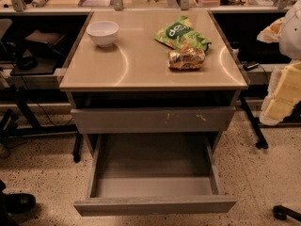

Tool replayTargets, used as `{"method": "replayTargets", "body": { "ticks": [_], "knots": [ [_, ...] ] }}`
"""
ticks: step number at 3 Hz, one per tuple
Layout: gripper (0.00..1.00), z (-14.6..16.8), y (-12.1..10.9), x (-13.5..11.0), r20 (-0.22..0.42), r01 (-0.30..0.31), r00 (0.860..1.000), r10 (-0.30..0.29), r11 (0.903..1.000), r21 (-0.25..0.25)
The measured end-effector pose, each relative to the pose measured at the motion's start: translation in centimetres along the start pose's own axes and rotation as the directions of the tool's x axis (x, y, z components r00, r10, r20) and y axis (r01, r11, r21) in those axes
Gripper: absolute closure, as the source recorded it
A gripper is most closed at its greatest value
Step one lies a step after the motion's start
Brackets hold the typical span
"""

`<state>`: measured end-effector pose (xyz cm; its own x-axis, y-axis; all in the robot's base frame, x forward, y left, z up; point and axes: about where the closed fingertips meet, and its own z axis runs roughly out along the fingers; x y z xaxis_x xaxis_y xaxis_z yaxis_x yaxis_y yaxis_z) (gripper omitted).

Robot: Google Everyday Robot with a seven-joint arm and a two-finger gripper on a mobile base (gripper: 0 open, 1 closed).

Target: Place orange can into middle drawer

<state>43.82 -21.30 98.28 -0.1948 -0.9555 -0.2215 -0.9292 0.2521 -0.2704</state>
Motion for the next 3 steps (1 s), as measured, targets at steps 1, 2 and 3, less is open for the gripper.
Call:
{"method": "replayTargets", "body": {
  "ticks": [1, 2, 3],
  "knots": [
    [0.0, -0.9, 0.1, -0.4, 0.033, 0.023, 0.999, -0.024, 0.9992, 0.032],
    [0.0, -2.5, 0.4, -0.3, 0.074, 0.018, 0.997, -0.025, 0.996, 0.087],
    [0.0, -2.5, -0.1, -0.4, 0.086, 0.022, 0.996, -0.03, 0.9958, 0.089]
  ]
}}
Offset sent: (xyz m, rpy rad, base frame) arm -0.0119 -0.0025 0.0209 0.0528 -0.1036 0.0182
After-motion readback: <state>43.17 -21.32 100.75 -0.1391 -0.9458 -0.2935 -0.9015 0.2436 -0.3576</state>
